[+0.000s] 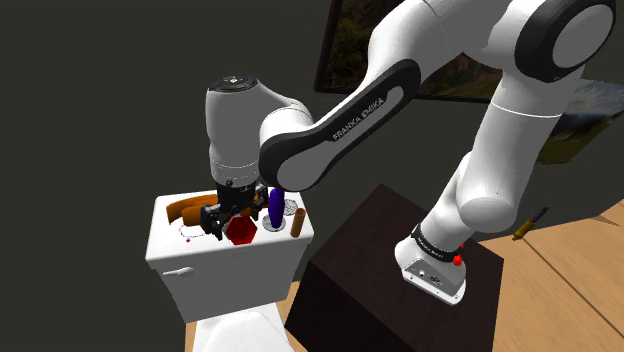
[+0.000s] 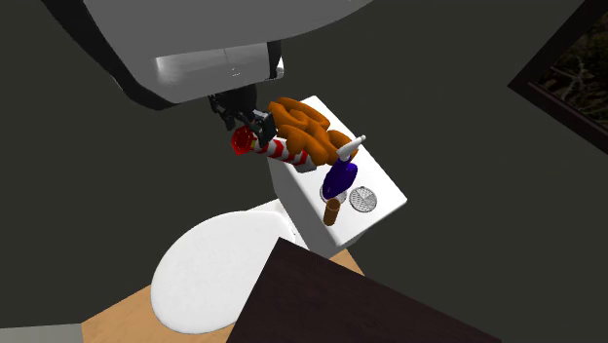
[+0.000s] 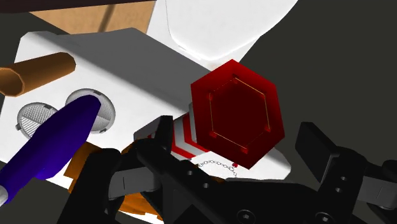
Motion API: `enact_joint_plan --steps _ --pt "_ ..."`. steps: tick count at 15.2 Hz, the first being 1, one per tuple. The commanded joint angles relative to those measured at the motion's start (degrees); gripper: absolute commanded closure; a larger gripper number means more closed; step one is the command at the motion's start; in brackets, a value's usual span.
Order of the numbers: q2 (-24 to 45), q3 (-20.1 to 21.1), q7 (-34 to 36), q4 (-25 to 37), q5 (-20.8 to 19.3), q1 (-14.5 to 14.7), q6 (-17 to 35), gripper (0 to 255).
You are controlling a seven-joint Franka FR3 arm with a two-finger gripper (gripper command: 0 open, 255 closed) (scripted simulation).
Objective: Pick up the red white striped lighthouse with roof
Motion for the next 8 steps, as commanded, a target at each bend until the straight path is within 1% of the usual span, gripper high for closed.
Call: enact_joint_plan --steps 1,2,8 --pt "0.6 -0.2 0.3 0.0 -0.5 0.2 0.5 0" --pt "0.6 -0.2 0.3 0.1 -0.5 0.2 0.5 255" --pt "0.6 -0.2 0.3 0.0 -0.5 0.2 0.5 255"
